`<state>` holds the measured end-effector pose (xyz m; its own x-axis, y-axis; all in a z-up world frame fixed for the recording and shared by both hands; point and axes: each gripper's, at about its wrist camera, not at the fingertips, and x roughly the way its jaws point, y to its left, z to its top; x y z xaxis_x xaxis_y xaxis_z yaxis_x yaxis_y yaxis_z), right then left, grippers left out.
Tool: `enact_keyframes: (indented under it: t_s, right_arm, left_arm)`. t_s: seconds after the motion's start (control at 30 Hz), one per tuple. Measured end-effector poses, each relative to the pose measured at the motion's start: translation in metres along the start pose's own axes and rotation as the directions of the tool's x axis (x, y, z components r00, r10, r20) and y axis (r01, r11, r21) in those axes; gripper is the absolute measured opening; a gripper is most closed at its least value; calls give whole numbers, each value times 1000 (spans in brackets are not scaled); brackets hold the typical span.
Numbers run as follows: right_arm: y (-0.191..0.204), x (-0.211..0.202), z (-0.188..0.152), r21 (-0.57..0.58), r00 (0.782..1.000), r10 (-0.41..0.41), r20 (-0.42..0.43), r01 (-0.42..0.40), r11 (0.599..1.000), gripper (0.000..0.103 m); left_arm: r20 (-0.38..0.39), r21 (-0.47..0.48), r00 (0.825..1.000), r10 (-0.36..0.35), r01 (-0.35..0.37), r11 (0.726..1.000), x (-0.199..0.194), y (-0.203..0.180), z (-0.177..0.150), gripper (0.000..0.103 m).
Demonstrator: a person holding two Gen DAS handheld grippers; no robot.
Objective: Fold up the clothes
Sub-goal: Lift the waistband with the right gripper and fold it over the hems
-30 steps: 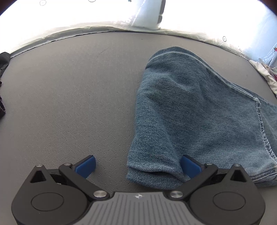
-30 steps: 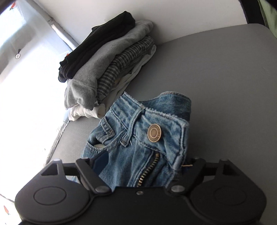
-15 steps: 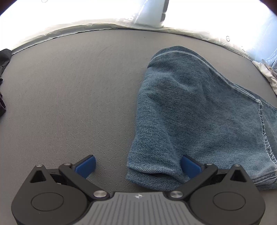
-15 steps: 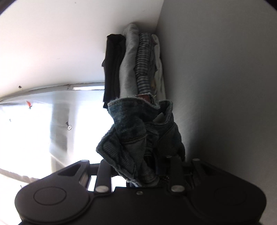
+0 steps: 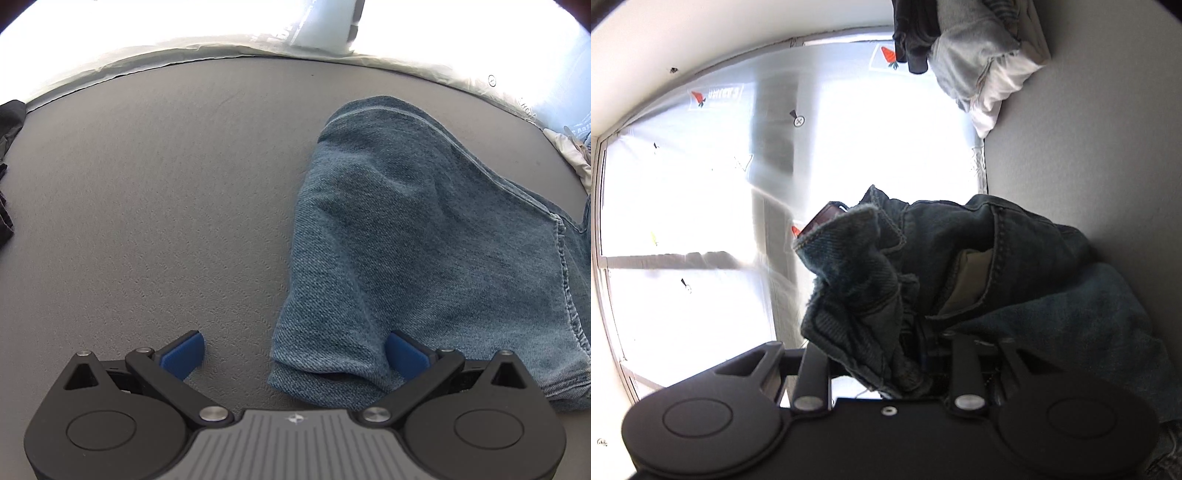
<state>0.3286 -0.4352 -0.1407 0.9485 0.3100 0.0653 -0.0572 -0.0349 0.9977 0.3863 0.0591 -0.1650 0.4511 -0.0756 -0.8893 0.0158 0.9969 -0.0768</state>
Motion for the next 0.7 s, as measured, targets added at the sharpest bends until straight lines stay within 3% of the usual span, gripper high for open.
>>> enact_keyframes:
  t_s: [0.17,0.3,0.43,0.63,0.7]
  right_arm:
    - [4,39,-30,11,992,-9,-127,11,1000,28]
    - [10,67,-62,2,963,-13,-268,14,1000,28]
    - [10,95,-99,-52,908,-74,-412,58,997,28]
    - [-35,126,-142,-81,805,-284,-521,285,955,28]
    - [-37,137,-158,-153,765,-345,-544,314,937,29]
  left_arm:
    - [3,1,1000,-1,1,1000,-1,0,-1,103]
    - [5,2,1000,-2,2,1000,0,-1,0,103]
    - [7,4,1000,-4,4,1000,1,-1,0,103]
    - [9,12,1000,-9,9,1000,0,2,-2,103]
    - [12,13,1000,-10,10,1000,-1,2,-2,103]
